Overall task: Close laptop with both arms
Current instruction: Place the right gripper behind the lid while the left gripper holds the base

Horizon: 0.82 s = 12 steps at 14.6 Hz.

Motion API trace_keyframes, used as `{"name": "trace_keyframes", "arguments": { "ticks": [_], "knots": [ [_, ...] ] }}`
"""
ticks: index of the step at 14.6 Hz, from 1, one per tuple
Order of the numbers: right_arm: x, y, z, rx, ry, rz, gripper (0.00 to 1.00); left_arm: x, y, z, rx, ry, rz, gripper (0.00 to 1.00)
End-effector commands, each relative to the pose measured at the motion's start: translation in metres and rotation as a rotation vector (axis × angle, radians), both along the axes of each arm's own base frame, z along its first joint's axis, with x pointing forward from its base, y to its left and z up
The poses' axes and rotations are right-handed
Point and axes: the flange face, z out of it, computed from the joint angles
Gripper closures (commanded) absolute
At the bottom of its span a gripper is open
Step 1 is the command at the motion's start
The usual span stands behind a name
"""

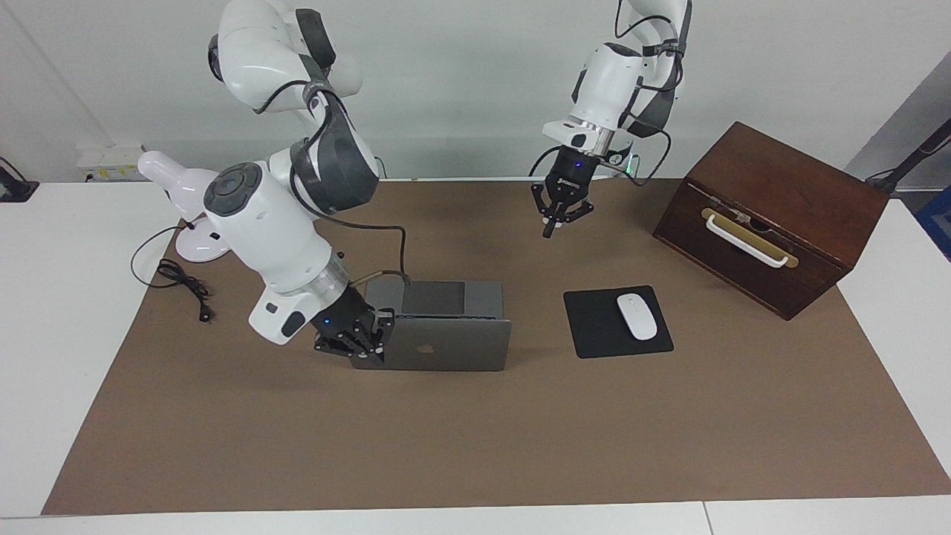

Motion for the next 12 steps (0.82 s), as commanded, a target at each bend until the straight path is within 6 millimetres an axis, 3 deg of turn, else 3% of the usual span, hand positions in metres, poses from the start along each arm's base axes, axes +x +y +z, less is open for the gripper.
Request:
{"name": "trace_keyframes", "arguments": {
  "ticks": [1,8,12],
  "knots": [
    [-0.013,0.010,-0.007,-0.023,0.014,0.010,1.00,-0.002,-0.030,-0.043,-0.032,-0.053,-0.028,1.00],
    [-0.027,0.030,-0.021,-0.032,0.024,0.023,1.00,-0.004,-0.051,-0.079,-0.044,-0.097,-0.054,1.00],
    [-0.030,0.029,-0.025,-0.044,0.023,0.025,1.00,0.002,-0.056,-0.104,-0.048,-0.125,-0.049,1.00]
  ]
}}
